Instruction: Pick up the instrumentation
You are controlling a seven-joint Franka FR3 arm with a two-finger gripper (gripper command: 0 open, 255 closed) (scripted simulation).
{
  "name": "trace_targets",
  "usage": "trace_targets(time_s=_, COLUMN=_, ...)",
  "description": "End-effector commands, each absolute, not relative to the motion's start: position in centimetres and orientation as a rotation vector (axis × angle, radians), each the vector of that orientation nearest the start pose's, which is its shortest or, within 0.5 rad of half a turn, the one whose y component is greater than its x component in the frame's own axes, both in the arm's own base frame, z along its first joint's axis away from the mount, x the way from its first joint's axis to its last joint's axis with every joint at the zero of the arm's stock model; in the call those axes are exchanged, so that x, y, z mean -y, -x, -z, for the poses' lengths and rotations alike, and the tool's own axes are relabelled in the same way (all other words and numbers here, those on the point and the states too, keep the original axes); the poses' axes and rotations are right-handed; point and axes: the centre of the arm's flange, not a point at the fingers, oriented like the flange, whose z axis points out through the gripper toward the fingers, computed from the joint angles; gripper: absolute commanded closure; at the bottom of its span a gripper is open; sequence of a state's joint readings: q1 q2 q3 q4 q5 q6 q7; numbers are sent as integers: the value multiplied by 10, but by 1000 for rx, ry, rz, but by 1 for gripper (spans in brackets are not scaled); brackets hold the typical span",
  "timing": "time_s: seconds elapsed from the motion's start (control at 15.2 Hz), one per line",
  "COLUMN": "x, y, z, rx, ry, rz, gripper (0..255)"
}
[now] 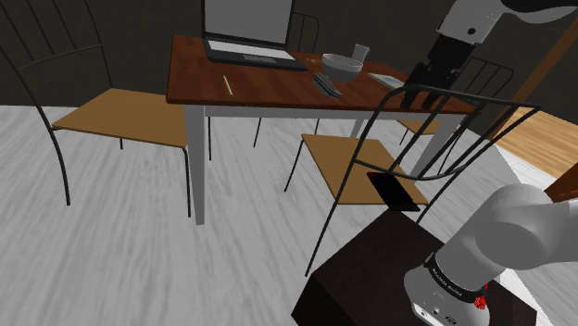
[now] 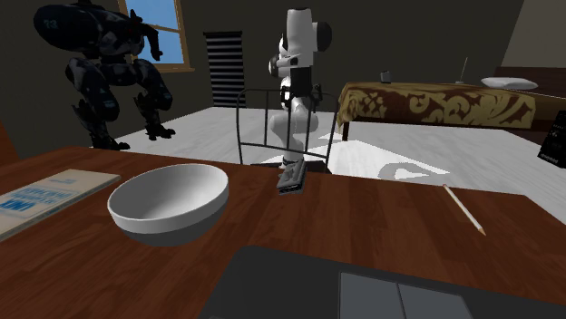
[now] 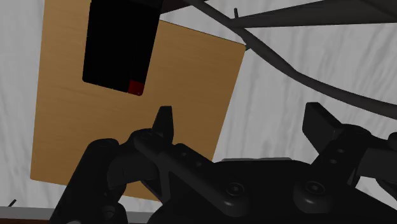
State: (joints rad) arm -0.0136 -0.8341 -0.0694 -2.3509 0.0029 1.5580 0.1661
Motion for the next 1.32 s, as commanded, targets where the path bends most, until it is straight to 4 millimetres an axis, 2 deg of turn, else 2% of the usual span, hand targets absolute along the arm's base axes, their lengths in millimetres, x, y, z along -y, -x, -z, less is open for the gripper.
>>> trace_targets(time_s=0.0, x=31, y=-292, z=-606, rx=-350, ry=3065, rz=57, gripper=0)
trace_targets(time_s=1.25, x=110, y=-526, z=-578, rx=-384, ry=2959, rz=102, gripper=0)
